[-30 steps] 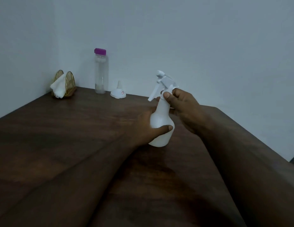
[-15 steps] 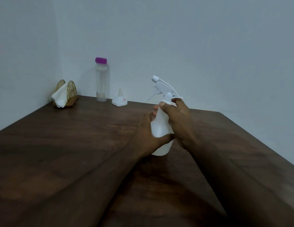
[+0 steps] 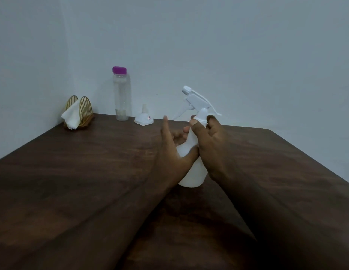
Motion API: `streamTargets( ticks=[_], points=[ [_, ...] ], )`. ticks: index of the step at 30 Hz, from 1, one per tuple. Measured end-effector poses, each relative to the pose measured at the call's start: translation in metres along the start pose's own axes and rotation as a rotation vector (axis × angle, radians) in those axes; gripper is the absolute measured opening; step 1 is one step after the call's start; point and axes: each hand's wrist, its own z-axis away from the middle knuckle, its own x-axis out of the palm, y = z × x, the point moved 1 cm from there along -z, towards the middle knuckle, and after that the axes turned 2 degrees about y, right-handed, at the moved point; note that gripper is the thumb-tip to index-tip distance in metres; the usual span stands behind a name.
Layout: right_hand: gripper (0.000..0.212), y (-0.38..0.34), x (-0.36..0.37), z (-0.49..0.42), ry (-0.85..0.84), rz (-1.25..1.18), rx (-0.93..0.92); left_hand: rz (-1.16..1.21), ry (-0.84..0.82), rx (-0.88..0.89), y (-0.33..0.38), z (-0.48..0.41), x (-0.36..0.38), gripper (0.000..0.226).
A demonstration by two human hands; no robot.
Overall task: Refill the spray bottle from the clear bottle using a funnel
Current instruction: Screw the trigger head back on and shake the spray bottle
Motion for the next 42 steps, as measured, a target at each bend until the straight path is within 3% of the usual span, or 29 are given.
streamTargets(
  ticks=[3,7,13,18,23,28,35,39,42],
  points=[
    [0.007,0.002,-0.001,0.001,-0.034,0.031,-0.013,0.014,0.123,0.090,0.009,-0.006,-0.005,0.118],
    [0.011,0.000,-0.004,0.005,-0.093,-0.016,-0.018,-0.040,0.075,0.191,0.013,-0.008,-0.005,0.111],
    [0.011,-0.001,-0.009,0.009,-0.103,-0.100,0.013,-0.064,0.061,0.178,0.010,-0.008,0.004,0.094],
    [0.010,-0.003,-0.008,0.011,-0.075,-0.084,-0.007,-0.043,0.011,0.152,0.007,-0.010,0.001,0.094],
    [0.029,0.000,-0.002,0.010,0.020,-0.086,0.027,-0.024,0.004,0.139,0.001,-0.011,0.004,0.091],
    [0.016,0.001,-0.002,0.013,-0.018,-0.102,-0.009,0.000,-0.011,0.114,0.003,-0.010,0.002,0.094],
    [0.026,0.001,0.003,0.011,0.034,-0.112,-0.004,-0.004,0.010,0.125,0.005,-0.011,0.001,0.089],
    [0.010,-0.005,-0.001,0.012,-0.112,-0.145,0.010,0.029,-0.032,0.096,0.007,-0.009,-0.001,0.094],
    [0.015,-0.003,-0.011,0.006,-0.237,-0.193,0.046,0.059,-0.046,0.082,0.010,-0.009,-0.002,0.095]
  ],
)
